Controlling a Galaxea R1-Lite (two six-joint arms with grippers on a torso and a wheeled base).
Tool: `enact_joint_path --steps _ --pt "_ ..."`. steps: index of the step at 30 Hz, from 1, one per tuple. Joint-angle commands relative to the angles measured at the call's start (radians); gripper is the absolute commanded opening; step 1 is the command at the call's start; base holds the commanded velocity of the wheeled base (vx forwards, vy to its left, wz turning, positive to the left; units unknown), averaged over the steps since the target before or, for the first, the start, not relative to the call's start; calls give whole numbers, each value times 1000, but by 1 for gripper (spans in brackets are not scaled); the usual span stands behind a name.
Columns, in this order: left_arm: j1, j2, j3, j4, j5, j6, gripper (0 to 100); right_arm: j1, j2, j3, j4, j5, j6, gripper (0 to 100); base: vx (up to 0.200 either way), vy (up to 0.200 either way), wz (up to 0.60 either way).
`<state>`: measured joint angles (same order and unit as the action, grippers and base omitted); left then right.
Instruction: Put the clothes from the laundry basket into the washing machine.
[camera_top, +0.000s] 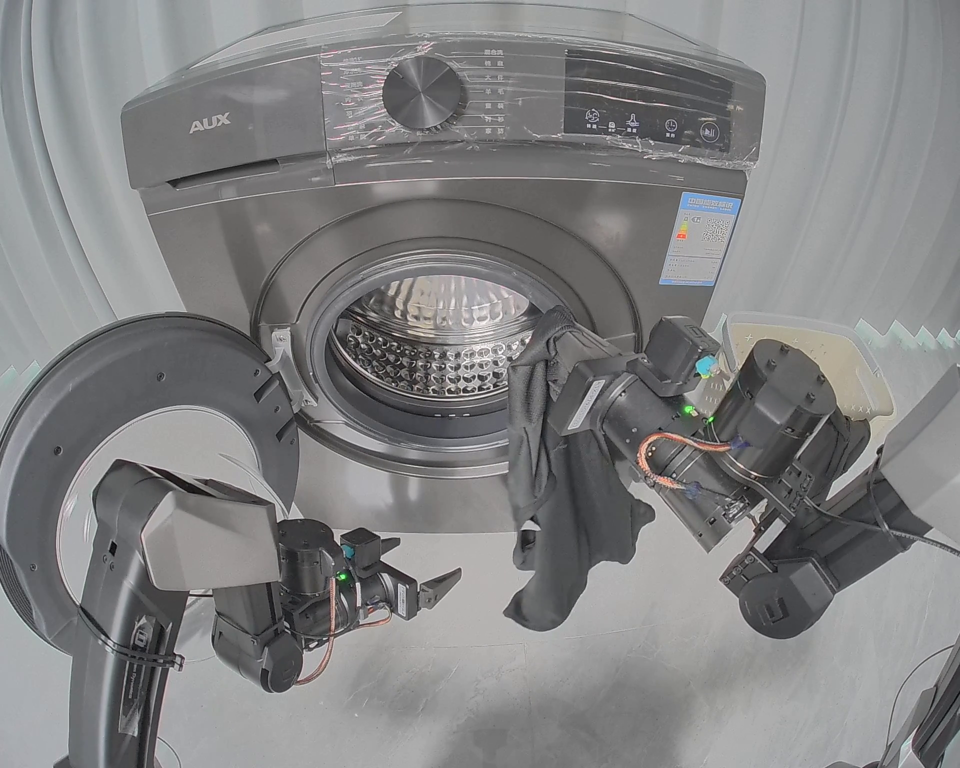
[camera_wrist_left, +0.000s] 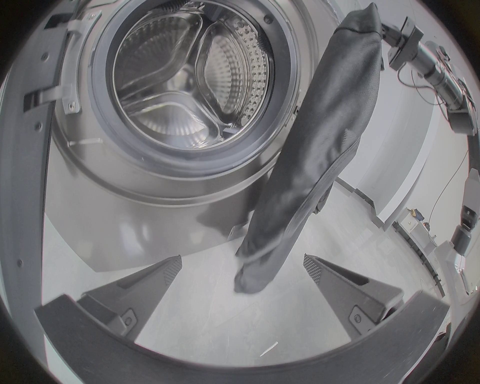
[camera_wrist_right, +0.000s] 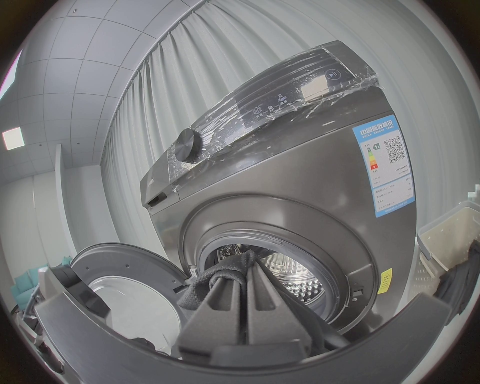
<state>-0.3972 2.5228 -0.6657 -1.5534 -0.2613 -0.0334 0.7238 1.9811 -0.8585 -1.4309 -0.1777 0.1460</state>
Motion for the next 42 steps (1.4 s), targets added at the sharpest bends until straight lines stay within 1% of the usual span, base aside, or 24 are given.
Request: enact_joint_path --steps 1,7,11,20,23,31,42 --pt "0 48 -8 -2 -1 0 100 5 2 -17 0 0 0 0 0 0 0" --pt "-3 53 -8 -2 -3 0 100 6 5 -37 3 1 0 0 0 0 0" --pt "-3 54 -6 -4 -3 1 100 25 10 -43 4 0 0 0 0 0 0" --pt "-2 60 -9 -4 -3 1 100 25 27 -71 4 0 0 0 0 0 0" --pt "0 67 -15 -4 -1 1 100 28 25 -73 3 1 0 0 0 0 0" --pt "8 79 -55 -4 7 0 100 63 22 -71 0 1 0 0 0 0 0" --pt "1 88 -71 -4 11 -5 100 65 27 -79 0 -2 1 0 0 0 0"
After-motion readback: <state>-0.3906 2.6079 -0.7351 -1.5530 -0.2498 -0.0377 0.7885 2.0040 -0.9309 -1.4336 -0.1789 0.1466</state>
